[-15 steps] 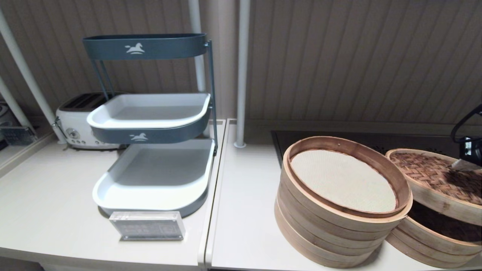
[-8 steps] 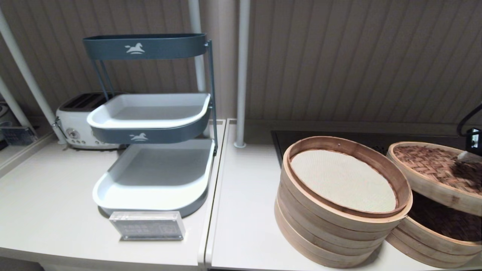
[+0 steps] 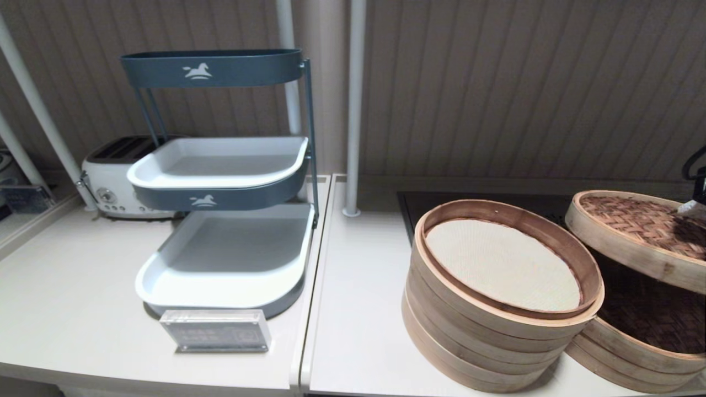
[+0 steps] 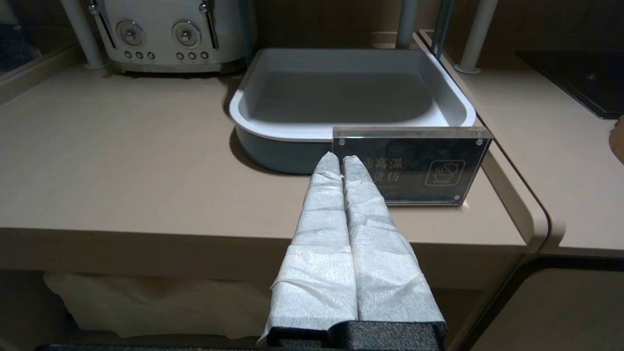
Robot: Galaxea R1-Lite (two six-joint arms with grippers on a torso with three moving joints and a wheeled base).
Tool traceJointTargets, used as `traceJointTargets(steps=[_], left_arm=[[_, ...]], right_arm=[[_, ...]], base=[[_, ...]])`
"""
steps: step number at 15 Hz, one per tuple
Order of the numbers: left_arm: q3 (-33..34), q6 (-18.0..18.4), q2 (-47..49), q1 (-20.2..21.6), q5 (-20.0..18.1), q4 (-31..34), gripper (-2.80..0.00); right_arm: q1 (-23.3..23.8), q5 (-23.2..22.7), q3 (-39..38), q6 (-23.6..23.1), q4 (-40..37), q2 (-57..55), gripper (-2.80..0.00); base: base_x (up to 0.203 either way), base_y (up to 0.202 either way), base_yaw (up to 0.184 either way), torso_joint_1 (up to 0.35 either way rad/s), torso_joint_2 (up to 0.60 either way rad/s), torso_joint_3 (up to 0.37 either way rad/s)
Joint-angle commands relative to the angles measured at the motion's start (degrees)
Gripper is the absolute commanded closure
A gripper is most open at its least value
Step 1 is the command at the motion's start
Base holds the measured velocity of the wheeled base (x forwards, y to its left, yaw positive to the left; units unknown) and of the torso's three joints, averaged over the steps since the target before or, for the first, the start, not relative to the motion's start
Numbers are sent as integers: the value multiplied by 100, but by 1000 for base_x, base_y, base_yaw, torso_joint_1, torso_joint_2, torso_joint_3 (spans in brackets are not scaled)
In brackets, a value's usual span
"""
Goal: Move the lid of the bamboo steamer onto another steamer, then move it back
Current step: Put the steamer
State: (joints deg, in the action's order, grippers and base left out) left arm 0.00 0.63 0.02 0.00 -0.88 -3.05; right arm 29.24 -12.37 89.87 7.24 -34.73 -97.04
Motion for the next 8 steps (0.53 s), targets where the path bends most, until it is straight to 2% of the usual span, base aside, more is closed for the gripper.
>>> traceJointTargets(steps=[1, 8], left_arm=[[158, -1, -2, 0, 0, -3, 0], [158, -1, -2, 0, 0, -3, 0]], right_arm=[[-65, -11, 69, 13, -23, 113, 0], [-553, 6, 176, 10, -25, 366, 0]], base=[[0, 0, 0, 0, 0, 0], [0, 0, 0, 0, 0, 0]])
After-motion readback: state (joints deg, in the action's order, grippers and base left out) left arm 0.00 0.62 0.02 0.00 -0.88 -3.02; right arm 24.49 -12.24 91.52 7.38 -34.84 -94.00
